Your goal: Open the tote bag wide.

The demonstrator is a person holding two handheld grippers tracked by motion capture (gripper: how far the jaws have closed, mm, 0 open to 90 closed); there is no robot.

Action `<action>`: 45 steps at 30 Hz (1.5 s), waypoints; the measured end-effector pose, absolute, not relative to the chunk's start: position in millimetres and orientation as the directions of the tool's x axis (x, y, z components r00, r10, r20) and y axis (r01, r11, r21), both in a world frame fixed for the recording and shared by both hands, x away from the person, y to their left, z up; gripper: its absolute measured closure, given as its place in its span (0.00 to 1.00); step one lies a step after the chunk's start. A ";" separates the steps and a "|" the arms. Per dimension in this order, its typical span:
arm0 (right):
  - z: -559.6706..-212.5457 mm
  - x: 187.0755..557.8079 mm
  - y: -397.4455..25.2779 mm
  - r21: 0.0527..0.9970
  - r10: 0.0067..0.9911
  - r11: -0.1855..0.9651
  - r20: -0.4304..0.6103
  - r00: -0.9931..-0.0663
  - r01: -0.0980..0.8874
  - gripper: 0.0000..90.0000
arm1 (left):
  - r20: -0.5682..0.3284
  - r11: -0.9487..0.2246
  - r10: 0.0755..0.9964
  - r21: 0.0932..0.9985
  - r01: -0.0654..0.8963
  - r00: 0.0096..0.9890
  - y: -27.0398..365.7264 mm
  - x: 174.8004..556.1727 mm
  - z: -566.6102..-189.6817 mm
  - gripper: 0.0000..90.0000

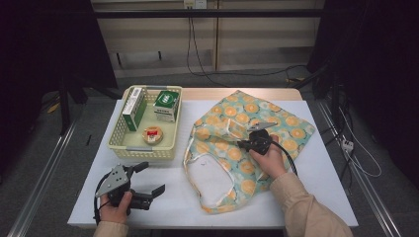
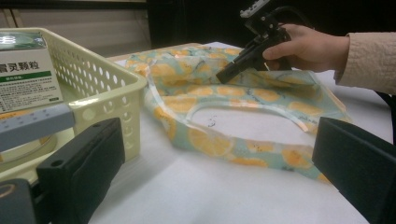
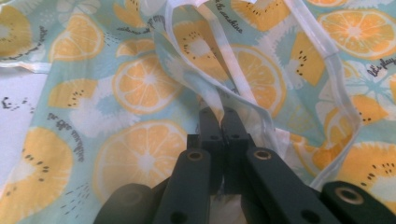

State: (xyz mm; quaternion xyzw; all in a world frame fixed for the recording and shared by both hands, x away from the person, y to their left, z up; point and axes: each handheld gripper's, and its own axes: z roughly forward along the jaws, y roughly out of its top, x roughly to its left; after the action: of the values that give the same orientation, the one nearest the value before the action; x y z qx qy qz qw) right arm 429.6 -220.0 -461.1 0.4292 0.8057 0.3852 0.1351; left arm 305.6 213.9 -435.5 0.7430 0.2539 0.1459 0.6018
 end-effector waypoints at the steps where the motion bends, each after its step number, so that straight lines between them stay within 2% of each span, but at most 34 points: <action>1: -459.3 429.7 -221.3 0.739 0.796 0.327 0.120 -0.593 0.589 1.00 | -0.091 -0.149 0.550 0.968 0.204 0.830 212.7 306.5 -434.9 0.02; 10: -414.6 438.5 -238.8 0.786 0.804 0.271 0.132 -0.579 0.555 1.00 | -0.119 -0.145 0.523 0.963 0.225 0.844 205.5 314.1 -426.9 0.02; 14: -397.4 445.3 -241.8 0.781 0.814 0.305 0.084 -0.575 0.545 1.00 | -0.139 -0.141 0.509 0.960 0.241 0.849 204.0 318.1 -421.9 0.02; 22: -365.0 447.2 -243.7 0.804 0.812 0.307 0.057 -0.581 0.509 1.00 | -0.159 -0.133 0.501 0.957 0.257 0.851 204.9 327.8 -408.0 0.02; 34: -349.8 444.6 -243.9 0.824 0.816 0.291 0.052 -0.576 0.486 1.00 | -0.172 -0.131 0.521 0.952 0.278 0.836 204.2 343.1 -401.3 0.02; 45: -351.0 444.1 -245.0 0.823 0.812 0.290 0.058 -0.580 0.488 1.00 | -0.168 -0.138 0.531 0.950 0.280 0.831 204.8 355.5 -391.0 0.02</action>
State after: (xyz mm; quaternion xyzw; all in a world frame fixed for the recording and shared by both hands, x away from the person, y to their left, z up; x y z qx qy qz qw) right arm 444.1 -245.0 -351.0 0.4167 0.7802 0.4260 0.1904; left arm 355.5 204.8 -391.0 0.7469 0.2715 0.1048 0.5978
